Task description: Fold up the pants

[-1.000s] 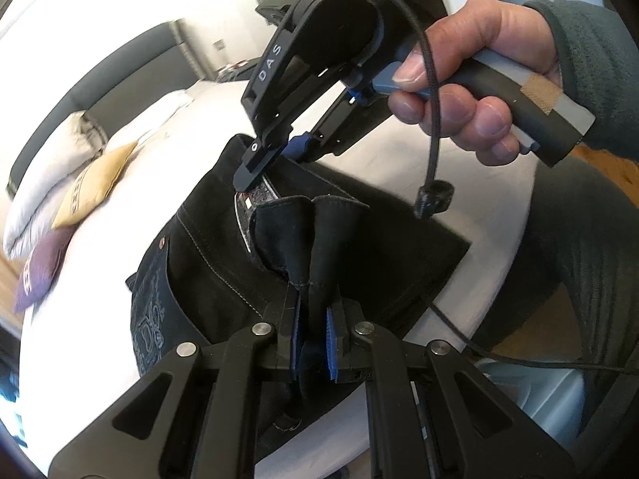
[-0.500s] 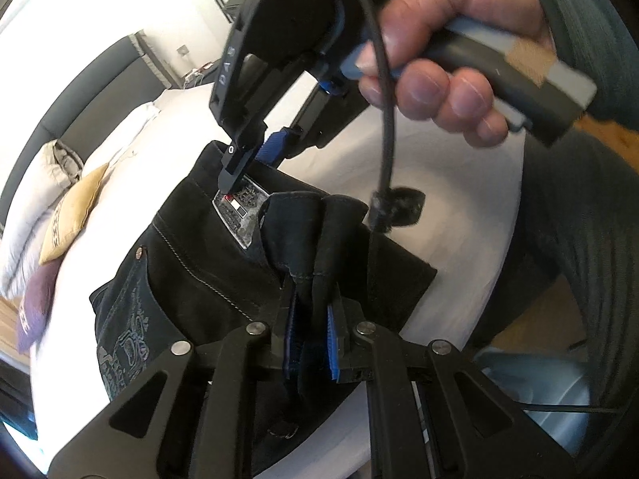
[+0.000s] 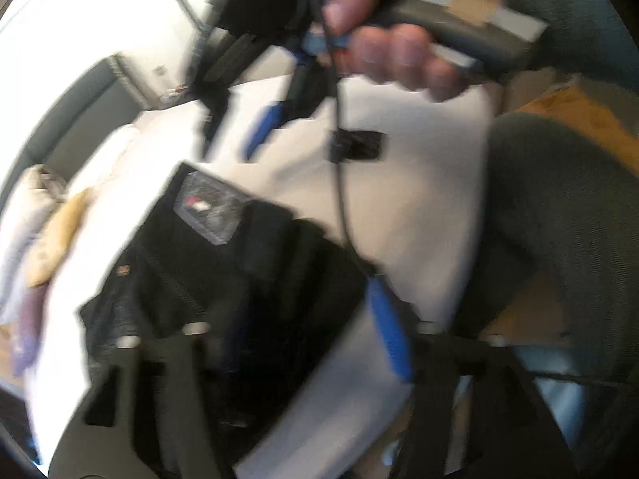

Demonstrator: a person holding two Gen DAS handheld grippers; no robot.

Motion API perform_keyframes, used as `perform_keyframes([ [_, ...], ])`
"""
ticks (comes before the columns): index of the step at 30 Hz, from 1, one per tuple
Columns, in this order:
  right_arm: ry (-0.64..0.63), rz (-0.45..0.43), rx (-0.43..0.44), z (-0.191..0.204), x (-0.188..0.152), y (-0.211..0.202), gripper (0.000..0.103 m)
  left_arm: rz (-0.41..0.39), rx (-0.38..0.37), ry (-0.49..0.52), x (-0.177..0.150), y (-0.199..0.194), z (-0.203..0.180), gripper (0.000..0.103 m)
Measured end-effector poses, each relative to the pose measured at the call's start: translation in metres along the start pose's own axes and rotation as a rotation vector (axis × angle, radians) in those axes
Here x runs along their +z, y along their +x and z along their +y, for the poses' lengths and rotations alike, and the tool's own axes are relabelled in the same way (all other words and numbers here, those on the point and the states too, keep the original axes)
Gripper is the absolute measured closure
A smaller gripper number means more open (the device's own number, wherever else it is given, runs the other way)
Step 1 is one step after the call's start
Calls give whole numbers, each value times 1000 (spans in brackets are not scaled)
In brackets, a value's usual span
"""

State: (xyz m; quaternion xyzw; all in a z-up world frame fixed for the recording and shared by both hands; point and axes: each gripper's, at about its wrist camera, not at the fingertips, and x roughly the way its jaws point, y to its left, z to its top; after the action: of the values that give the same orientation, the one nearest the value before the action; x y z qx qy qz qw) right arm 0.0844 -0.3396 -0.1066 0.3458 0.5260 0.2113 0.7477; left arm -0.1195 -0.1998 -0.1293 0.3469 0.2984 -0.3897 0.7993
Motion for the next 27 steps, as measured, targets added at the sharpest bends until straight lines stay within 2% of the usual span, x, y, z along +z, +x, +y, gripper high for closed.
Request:
perform_keyframes([
  [4, -33, -10, 71, 19, 0, -13, 62, -3, -28, -9, -7, -17, 6, 39],
  [7, -54, -9, 164, 35, 1, -15, 61, -7, 11, -92, -21, -39, 36, 38],
  [10, -45, 20, 259, 46, -4, -2, 57, -30, 48, -221, -35, -63, 73, 38],
  [14, -5, 79, 319, 42, -25, 24, 57, -59, 45, -449, -55, -77, 130, 38],
  [15, 8, 101, 320, 38, -33, 30, 55, -61, 36, -488, -57, -77, 139, 38],
  [16, 22, 144, 284, 28, -47, 41, 54, -66, 15, -526, -62, -73, 147, 38],
  [17, 21, 167, 221, 19, -57, 47, 57, -65, -15, -555, -67, -67, 149, 38],
  [18, 28, 170, 207, 10, -65, 50, 74, -41, -43, -581, -73, -57, 151, 38],
  [19, 69, 147, 238, -8, -76, 49, 84, 2, -56, -599, -81, -44, 151, 38],
  [20, 94, 134, 249, -17, -80, 47, 103, 38, -76, -616, -91, -33, 149, 38],
  [22, 144, 108, 257, -38, -91, 34, 103, 14, -82, -632, -105, -35, 146, 38],
  [25, 135, 94, 243, -44, -97, 14, 103, -17, -96, -636, -106, -54, 150, 38],
  [26, 122, 92, 237, -42, -95, 8, 98, -43, -94, -638, -103, -65, 152, 38],
  [27, 103, 88, 228, -37, -93, 2, 87, -79, -89, -638, -98, -79, 154, 38],
])
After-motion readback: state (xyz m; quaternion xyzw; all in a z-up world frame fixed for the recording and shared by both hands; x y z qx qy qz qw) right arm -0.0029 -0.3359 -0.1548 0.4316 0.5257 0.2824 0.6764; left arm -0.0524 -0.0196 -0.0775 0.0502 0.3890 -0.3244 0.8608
